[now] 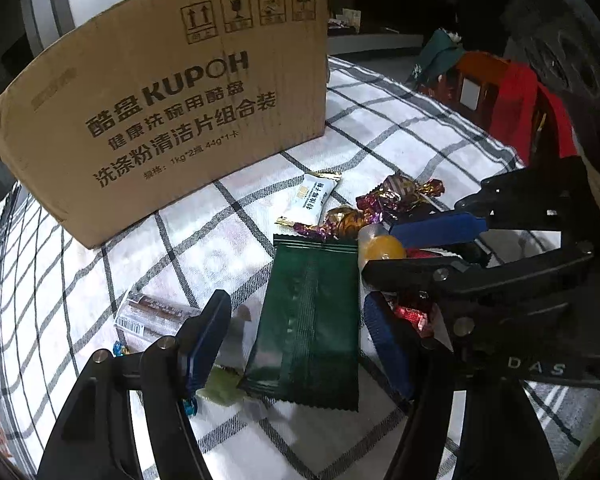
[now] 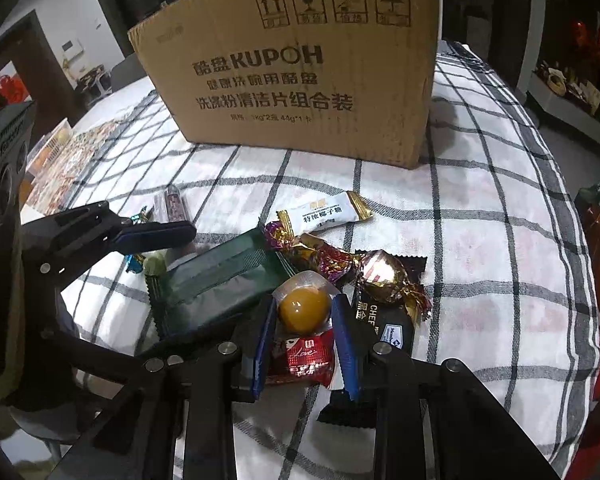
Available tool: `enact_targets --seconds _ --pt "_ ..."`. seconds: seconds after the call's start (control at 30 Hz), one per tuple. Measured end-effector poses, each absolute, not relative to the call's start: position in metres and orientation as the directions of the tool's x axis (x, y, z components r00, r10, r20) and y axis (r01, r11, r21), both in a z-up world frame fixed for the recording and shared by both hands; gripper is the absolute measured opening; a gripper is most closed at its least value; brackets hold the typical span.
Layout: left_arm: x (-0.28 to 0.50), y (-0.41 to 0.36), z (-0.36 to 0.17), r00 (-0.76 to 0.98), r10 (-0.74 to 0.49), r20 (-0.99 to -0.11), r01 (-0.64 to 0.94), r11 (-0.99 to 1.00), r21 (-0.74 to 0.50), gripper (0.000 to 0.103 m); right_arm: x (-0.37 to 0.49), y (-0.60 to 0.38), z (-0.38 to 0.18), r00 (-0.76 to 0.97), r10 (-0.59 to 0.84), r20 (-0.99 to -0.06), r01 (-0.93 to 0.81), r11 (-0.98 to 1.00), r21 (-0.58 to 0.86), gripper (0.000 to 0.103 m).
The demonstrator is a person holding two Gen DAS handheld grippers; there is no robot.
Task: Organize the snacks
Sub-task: 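Grasp the dark green packet with the left tool while the right tool grasps the orange candy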
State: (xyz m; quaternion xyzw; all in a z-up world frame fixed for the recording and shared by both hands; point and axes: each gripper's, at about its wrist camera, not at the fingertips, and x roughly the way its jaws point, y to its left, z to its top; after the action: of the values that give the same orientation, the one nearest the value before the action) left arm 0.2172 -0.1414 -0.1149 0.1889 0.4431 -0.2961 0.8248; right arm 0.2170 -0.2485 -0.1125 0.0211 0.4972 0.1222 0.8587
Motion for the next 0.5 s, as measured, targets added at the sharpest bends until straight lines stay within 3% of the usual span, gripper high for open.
enact_targets --seconds 0.1,0.17,0.5 --pt "0.2191 -0.1416 -0.1159 0.417 -0.333 -0.846 0.661 0.750 0.031 0.063 0.2169 -0.2493 -0.1126 0.479 0.235 -0.846 -0.188 0.969 0.162 0.030" --pt "0.2209 -0.1406 -0.1178 0.383 -0.346 -0.857 0.664 0.748 -0.006 0.049 0.2160 -0.2515 -0.1128 0.481 0.242 -0.842 -0.184 0.968 0.174 0.029" --pt "0.2156 -0.1332 -0.1126 0.393 -0.350 -0.850 0.633 0.773 -0.025 0.045 0.2087 -0.2578 -0.1102 0.505 0.265 -0.822 -0.145 0.964 0.222 0.029"
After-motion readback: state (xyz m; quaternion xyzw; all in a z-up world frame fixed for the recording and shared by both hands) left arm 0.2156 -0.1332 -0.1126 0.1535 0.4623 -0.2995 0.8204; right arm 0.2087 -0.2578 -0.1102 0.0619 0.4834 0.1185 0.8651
